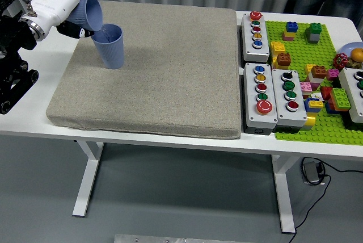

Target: Pick cup pour cup place

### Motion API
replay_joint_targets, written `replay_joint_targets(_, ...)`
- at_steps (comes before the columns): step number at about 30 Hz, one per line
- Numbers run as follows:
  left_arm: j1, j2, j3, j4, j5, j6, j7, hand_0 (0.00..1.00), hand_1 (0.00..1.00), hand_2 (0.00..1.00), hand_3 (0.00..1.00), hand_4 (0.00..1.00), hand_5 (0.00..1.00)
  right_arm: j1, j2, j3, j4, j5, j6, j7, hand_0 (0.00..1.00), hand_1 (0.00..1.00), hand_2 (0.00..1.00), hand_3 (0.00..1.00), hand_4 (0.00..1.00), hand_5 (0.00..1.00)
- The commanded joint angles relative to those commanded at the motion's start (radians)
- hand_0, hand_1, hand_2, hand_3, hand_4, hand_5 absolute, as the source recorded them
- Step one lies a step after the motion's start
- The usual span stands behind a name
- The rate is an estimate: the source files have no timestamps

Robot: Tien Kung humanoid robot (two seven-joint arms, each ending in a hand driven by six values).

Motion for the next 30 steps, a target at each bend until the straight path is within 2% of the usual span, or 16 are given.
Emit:
replay_joint_targets(7,-0.008,0.004,0.020,-0.001,0.009,0.008,0.010,0.455,0.515,0.604,0.635,0.794,0.250,0.002,-0.001,0.001,-0.001,0.001,-0.001,0.001,0.687,0.638,0.582,0.582,0.002,0.168)
replay_joint_targets(12,-0.027,0.010,0.073,0.000,0.014,0.019,0.021,0.455,0.515,0.602,0.632,0.791,0.247,0.004,-0.002,-0.003,-0.002,0.007,-0.002,0.003,0.686,0.638,0.582,0.582,0.002,0.166)
replay_joint_targets(19,-0.044,0.018,0.112,-0.004,0.022,0.023,0.031,0.455,0.513,0.601,0.631,0.790,0.245,0.003,-0.002,-0.004,-0.002,0.008,-0.003,0.002,0.686,0.639,0.582,0.582,0.002,0.164)
replay_joint_targets(30,-0.062,0.025,0.134,-0.007,0.042,0.042,0.045,0.455,0.514,0.594,0.624,0.784,0.243,0.004,-0.005,-0.003,-0.002,0.011,-0.003,0.003,0.686,0.639,0.582,0.582,0.002,0.165)
